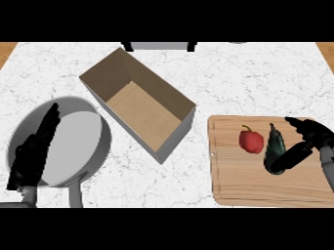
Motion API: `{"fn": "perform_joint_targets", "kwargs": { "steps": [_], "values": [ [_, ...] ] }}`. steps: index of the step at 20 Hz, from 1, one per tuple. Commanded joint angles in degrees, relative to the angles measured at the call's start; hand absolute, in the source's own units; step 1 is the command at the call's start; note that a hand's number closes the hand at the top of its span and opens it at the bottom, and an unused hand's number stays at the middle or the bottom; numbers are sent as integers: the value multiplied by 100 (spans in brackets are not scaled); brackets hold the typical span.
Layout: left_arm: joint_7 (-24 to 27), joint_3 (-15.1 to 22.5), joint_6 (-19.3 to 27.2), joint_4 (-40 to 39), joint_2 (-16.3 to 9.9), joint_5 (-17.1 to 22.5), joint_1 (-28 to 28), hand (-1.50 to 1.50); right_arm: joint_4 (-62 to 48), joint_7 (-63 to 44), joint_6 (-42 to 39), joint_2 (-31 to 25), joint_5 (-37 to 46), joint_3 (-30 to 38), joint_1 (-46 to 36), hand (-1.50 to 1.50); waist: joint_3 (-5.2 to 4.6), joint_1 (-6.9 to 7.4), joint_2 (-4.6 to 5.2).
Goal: Pick the eggplant from the cutting board and place it in the cardboard box
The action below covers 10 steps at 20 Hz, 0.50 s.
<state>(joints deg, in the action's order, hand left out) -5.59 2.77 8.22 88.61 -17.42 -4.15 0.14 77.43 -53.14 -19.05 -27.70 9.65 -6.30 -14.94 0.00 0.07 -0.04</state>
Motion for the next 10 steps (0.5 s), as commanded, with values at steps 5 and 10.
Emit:
{"fn": "perform_joint_targets", "kwargs": {
  "steps": [5, 10],
  "values": [
    [129, -269, -295, 176, 159, -202, 233, 0, -513, 303, -288, 238, 523, 428, -131, -150, 0, 17, 4],
    [116, -388, -341, 178, 298, -249, 255, 0, -414, 535, 56, 667, 913, 318, 249, -150, 0, 12, 3]
  ]
}}
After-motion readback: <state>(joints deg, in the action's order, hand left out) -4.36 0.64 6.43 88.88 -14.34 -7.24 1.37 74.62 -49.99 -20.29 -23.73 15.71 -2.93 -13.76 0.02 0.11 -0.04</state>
